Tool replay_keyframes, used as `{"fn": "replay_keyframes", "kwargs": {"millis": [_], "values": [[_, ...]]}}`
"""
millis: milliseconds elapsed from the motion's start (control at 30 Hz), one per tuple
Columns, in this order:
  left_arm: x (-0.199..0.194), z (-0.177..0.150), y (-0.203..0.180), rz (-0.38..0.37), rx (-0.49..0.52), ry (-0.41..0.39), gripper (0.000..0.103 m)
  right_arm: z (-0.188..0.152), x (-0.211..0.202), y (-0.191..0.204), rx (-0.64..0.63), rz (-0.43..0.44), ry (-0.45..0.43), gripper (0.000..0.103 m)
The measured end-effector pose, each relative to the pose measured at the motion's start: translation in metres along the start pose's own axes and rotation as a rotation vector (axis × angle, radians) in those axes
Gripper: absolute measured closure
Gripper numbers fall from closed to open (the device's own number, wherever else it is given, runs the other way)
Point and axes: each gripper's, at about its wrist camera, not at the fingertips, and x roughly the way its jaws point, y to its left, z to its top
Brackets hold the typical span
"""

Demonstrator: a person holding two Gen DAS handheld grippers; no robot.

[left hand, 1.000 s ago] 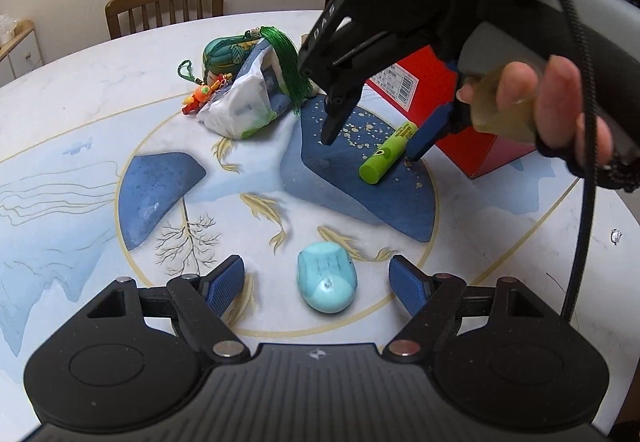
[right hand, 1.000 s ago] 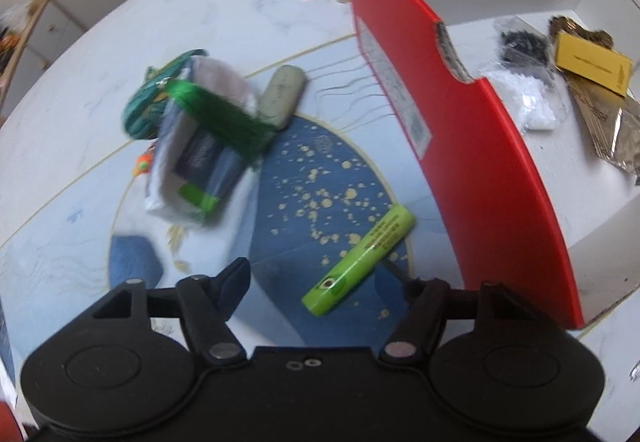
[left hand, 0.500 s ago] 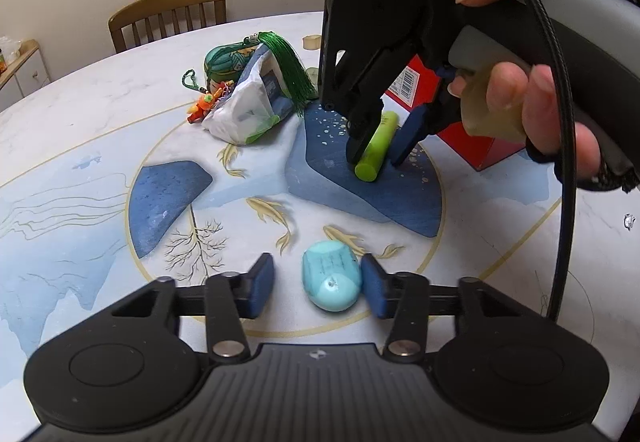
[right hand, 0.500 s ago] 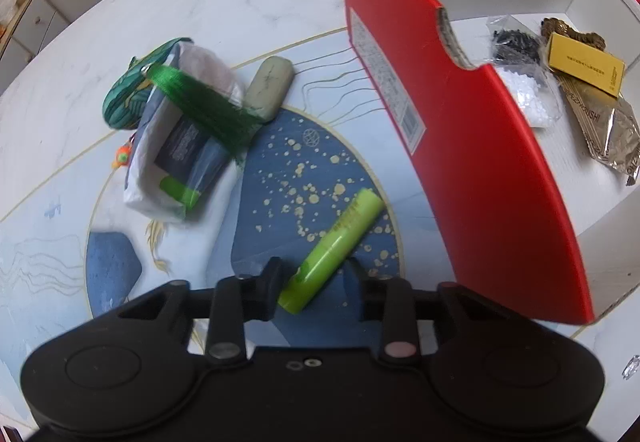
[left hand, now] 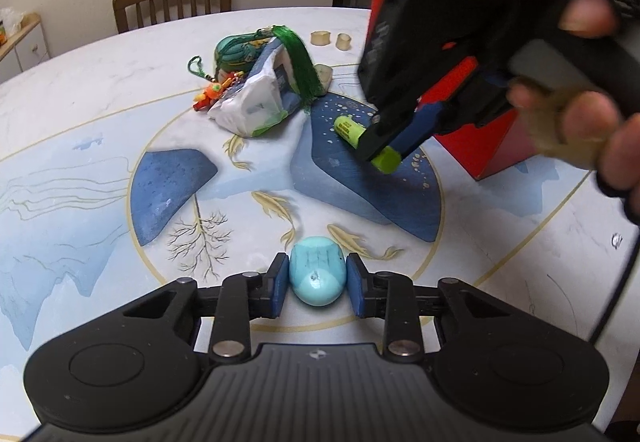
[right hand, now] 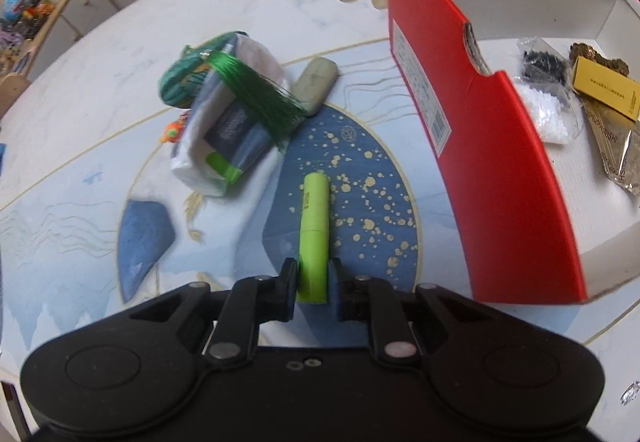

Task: Organize objects
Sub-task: 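Grasp the teal egg-shaped object with the left tool while the right tool grasps the lime green marker, then carry the teal egg with the left tool while the right tool carries the green marker into the box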

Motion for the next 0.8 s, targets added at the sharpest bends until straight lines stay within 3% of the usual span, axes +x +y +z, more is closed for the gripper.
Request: {"fn": "replay_keyframes", "kwargs": {"millis": [400,800], "values": [[-0.018,0.022,0.012,-0.019,-0.054,-0.018,0.073,-0.008,-0.046,-0.017,-0.012,0.154,0.005,0.088],[-0.048,0.073,0.005,-0.016,-0.071,-0.088,0.073,0.002,-0.099,-0.051,-0.065,0.246,-0.07,0.088]]}}
